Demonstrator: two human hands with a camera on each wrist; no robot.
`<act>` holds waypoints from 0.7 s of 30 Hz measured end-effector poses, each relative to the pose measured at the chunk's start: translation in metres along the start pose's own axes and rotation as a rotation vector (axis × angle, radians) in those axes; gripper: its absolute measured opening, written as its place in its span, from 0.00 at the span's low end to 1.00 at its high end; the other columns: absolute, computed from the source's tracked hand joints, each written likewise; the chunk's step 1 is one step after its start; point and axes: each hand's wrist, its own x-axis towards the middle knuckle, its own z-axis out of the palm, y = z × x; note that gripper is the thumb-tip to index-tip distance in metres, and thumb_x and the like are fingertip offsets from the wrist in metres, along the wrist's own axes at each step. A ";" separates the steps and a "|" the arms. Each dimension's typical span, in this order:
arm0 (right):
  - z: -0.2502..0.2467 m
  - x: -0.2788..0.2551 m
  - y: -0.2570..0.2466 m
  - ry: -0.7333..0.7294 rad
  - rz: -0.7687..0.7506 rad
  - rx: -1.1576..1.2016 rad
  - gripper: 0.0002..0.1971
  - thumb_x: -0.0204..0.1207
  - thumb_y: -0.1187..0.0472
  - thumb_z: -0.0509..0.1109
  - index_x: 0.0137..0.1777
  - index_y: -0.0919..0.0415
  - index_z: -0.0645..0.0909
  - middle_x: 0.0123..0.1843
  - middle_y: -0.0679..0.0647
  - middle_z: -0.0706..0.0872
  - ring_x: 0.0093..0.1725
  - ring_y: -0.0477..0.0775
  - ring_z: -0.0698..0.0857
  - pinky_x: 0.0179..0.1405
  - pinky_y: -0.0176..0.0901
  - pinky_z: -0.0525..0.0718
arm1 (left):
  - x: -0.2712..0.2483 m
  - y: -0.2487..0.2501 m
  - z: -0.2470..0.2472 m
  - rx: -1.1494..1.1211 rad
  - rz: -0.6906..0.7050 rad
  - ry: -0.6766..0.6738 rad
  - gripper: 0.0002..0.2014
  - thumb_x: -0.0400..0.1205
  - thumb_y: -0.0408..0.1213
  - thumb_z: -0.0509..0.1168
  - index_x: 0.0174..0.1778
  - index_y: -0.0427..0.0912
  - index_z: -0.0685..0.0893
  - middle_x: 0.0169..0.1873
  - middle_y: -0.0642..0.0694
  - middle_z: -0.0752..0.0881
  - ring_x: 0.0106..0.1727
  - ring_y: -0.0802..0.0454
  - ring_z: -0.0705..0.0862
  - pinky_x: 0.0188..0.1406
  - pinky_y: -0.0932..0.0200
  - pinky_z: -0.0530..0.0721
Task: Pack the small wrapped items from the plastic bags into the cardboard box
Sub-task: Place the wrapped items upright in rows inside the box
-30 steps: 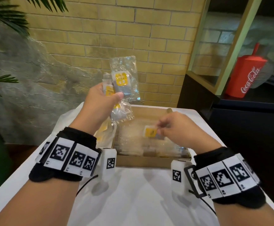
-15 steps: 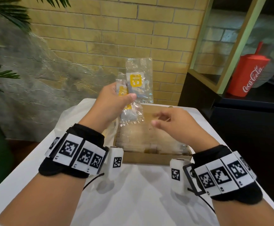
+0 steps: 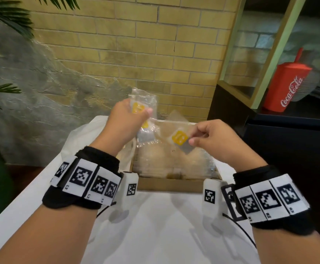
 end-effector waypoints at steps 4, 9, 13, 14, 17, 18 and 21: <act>0.008 -0.004 -0.002 -0.283 0.007 -0.248 0.08 0.74 0.67 0.70 0.48 0.54 0.86 0.39 0.45 0.83 0.37 0.38 0.78 0.33 0.27 0.71 | 0.005 -0.002 -0.003 -0.032 0.000 0.068 0.07 0.81 0.43 0.66 0.37 0.52 0.78 0.37 0.55 0.83 0.39 0.59 0.81 0.39 0.60 0.77; 0.011 -0.004 -0.002 -0.264 0.011 -0.241 0.09 0.75 0.62 0.71 0.53 0.52 0.86 0.41 0.43 0.83 0.40 0.36 0.78 0.36 0.25 0.72 | 0.005 -0.007 0.007 -0.056 -0.023 -0.014 0.10 0.82 0.48 0.63 0.48 0.44 0.82 0.34 0.57 0.79 0.43 0.52 0.79 0.45 0.55 0.75; 0.008 -0.003 -0.009 -0.080 0.020 0.164 0.14 0.71 0.49 0.73 0.56 0.49 0.81 0.42 0.50 0.87 0.40 0.43 0.84 0.43 0.36 0.81 | -0.001 -0.005 0.018 -0.106 -0.028 -0.092 0.07 0.82 0.48 0.63 0.42 0.51 0.81 0.35 0.54 0.83 0.41 0.52 0.82 0.43 0.54 0.78; 0.009 -0.004 -0.012 -0.071 0.021 0.261 0.12 0.70 0.50 0.74 0.53 0.47 0.80 0.41 0.52 0.87 0.38 0.43 0.85 0.40 0.34 0.82 | -0.002 -0.004 0.022 -0.102 -0.023 -0.112 0.07 0.82 0.47 0.63 0.41 0.50 0.81 0.33 0.54 0.83 0.38 0.53 0.82 0.39 0.55 0.78; 0.016 -0.005 -0.015 -0.033 0.007 0.404 0.12 0.69 0.60 0.76 0.47 0.47 0.77 0.34 0.54 0.82 0.31 0.44 0.82 0.32 0.32 0.81 | -0.008 -0.002 0.030 -0.064 -0.010 -0.193 0.09 0.82 0.49 0.63 0.41 0.48 0.81 0.28 0.55 0.80 0.28 0.58 0.78 0.31 0.58 0.75; 0.017 -0.004 -0.014 -0.009 0.004 0.422 0.12 0.70 0.63 0.76 0.47 0.50 0.77 0.32 0.54 0.80 0.31 0.44 0.82 0.32 0.33 0.81 | -0.009 -0.002 0.030 -0.055 -0.008 -0.216 0.09 0.81 0.49 0.64 0.39 0.50 0.80 0.26 0.56 0.79 0.26 0.60 0.77 0.29 0.60 0.75; 0.014 -0.002 -0.009 0.076 -0.010 0.434 0.11 0.71 0.67 0.74 0.49 0.53 0.79 0.31 0.52 0.84 0.28 0.38 0.83 0.34 0.31 0.82 | -0.009 -0.001 0.025 -0.068 0.006 -0.311 0.05 0.78 0.43 0.69 0.39 0.50 0.80 0.26 0.55 0.80 0.24 0.61 0.77 0.25 0.65 0.74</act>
